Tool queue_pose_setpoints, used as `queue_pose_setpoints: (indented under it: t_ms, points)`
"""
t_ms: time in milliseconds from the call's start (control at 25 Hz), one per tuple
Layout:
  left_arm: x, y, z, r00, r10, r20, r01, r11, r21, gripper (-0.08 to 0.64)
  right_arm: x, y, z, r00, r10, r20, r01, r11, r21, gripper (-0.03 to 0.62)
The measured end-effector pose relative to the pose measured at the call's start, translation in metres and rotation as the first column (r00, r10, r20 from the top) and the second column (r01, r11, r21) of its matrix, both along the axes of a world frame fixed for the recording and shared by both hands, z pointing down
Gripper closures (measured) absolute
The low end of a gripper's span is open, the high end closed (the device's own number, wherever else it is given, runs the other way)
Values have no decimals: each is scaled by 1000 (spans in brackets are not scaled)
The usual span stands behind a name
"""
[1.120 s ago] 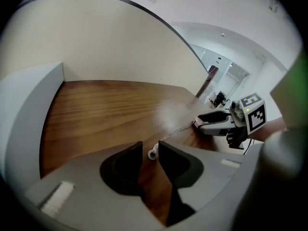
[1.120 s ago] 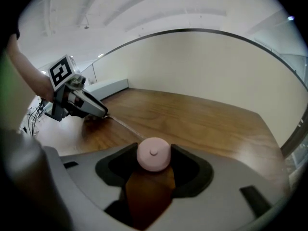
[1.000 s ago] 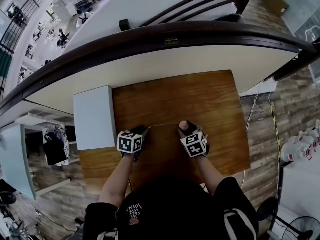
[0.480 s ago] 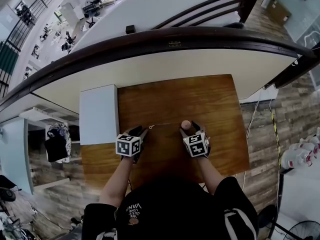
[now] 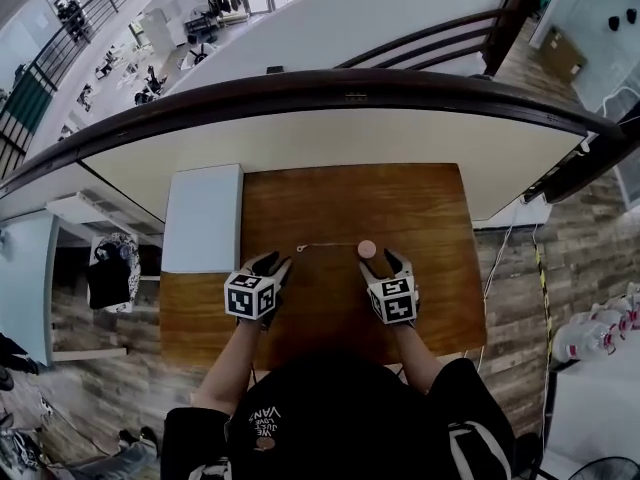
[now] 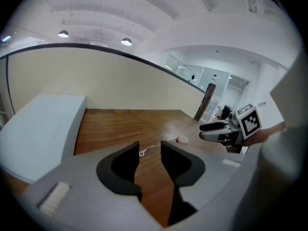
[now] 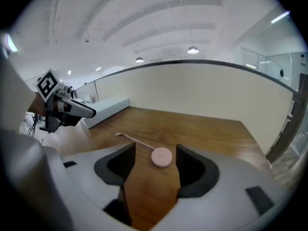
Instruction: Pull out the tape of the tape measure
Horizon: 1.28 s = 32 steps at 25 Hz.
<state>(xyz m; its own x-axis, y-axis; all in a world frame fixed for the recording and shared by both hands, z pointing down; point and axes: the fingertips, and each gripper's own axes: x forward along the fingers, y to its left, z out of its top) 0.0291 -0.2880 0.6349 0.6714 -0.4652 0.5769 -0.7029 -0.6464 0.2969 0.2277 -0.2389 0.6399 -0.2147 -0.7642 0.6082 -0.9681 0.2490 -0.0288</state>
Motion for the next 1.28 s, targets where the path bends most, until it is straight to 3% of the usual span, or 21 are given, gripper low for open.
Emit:
queue_pose_setpoints:
  t_ms: [320,720,1280]
  points:
    - [-8,21,-41,995,-20,-99,32,993,117,433,-16,33,-40,999,15,35,-18,995,94,360]
    - [-20,49,-84,980,110,-165,-71,971,227,433,-38,69,-92,987,147,72,-160,960,232,466]
    - [-63,82,-105,939,267,-217,-200,937,287,462,-100,114,-121,957,277,89,-291,909,297,529]
